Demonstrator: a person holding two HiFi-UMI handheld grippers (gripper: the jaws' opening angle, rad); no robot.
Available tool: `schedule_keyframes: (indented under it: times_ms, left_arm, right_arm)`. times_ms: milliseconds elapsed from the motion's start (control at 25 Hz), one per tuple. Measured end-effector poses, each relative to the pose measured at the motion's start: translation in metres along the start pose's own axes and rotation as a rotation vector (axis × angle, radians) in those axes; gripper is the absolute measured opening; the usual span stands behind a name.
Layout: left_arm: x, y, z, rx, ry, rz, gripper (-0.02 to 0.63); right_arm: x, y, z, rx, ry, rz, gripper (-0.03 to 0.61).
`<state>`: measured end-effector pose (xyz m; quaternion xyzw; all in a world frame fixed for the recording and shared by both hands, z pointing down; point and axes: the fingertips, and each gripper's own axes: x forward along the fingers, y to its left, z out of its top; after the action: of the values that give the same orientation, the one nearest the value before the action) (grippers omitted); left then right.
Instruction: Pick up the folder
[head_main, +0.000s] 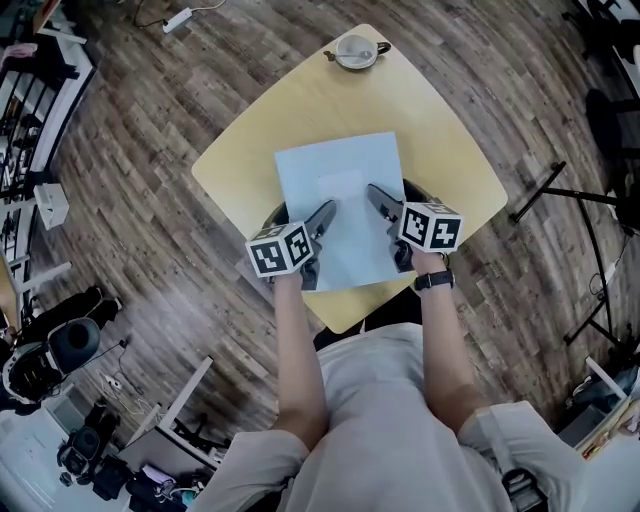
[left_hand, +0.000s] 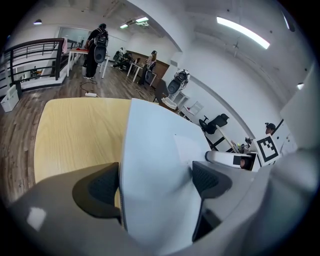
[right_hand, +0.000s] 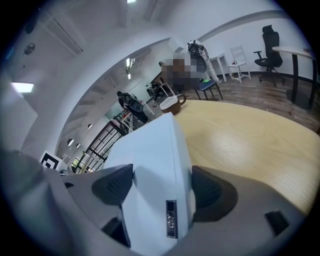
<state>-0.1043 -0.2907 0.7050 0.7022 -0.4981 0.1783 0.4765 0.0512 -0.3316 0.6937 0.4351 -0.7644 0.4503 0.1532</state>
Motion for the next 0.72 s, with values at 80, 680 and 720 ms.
schedule_keyframes:
  times_ms: [80,680,720]
  left_arm:
    - [-0.006,-0.003,0.002,0.012,-0.01,0.002,0.449]
    - [-0.058,-0.026,0.024,0.089,-0.098,-0.013,0.448]
    - [-0.062,-0.027,0.025,0.095,-0.104,-0.013,0.448]
  right_arm:
    - [-0.005,0.004,0.001,-0.01,-0.013,0.001,0.334]
    - [-0.05,0.049,0.023,-0.108,-0.122,0.01,0.334]
    - [-0.053,0.053,0.025,-0.117,-0.128,0.013,0.334]
